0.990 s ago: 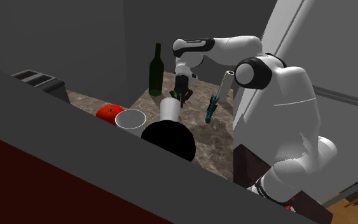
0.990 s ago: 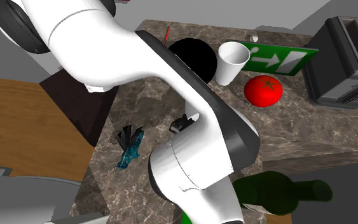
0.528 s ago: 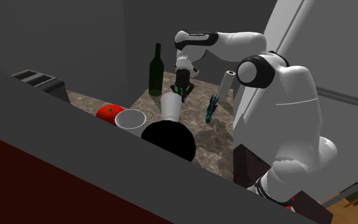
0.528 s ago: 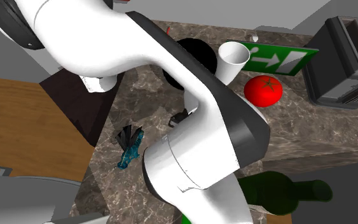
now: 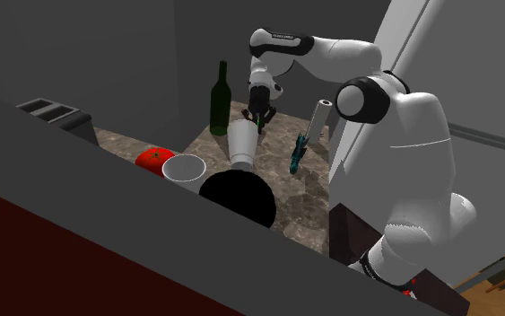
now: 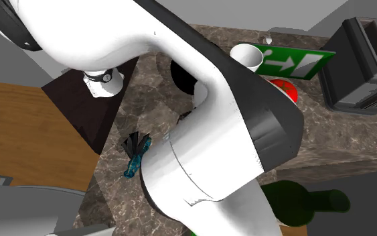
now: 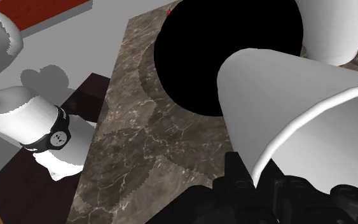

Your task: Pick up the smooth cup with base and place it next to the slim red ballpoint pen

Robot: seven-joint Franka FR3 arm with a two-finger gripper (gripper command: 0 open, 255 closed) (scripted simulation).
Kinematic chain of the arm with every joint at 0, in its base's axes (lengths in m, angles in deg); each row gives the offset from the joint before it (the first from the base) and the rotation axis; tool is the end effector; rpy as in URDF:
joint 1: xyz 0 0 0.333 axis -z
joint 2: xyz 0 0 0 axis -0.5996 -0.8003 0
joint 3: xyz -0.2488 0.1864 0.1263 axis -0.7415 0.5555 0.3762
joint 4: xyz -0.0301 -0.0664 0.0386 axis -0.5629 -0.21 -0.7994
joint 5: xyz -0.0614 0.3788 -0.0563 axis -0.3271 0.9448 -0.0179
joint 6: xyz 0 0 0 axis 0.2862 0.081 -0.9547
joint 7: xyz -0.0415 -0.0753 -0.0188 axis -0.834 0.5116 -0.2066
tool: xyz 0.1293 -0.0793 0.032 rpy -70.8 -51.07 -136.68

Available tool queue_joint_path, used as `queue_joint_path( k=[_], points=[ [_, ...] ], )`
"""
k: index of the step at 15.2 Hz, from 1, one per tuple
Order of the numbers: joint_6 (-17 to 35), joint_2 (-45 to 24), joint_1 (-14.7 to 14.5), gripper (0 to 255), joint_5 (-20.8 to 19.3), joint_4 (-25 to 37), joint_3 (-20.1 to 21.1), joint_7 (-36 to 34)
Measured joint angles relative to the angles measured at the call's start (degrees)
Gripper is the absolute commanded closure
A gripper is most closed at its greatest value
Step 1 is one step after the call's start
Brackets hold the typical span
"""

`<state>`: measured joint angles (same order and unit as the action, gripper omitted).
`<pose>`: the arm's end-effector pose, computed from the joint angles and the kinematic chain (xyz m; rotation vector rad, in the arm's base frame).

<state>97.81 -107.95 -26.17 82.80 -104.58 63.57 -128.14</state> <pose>0.6245 0.0001 0.3793 -2.2751 1.4276 1.4033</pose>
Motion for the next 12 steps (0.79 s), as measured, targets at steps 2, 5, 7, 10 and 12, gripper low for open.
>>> queue_joint_path(
  k=[2, 5, 7, 10, 12],
  points=[
    [-1.2, -0.2, 0.1, 255, 0.4, 1.6, 0.2, -0.9],
    [-2.9, 0.0, 0.3, 255, 0.9, 3.3, 0.4, -2.0],
    [-4.1, 0.3, 0.5, 255, 1.3, 4.4, 0.5, -2.8],
    [-6.6, -0.5, 0.7, 255, 2.1, 8.0, 0.8, -4.6],
    [-7.8, -0.6, 0.8, 255, 2.7, 9.5, 1.0, -5.6]
  ],
)
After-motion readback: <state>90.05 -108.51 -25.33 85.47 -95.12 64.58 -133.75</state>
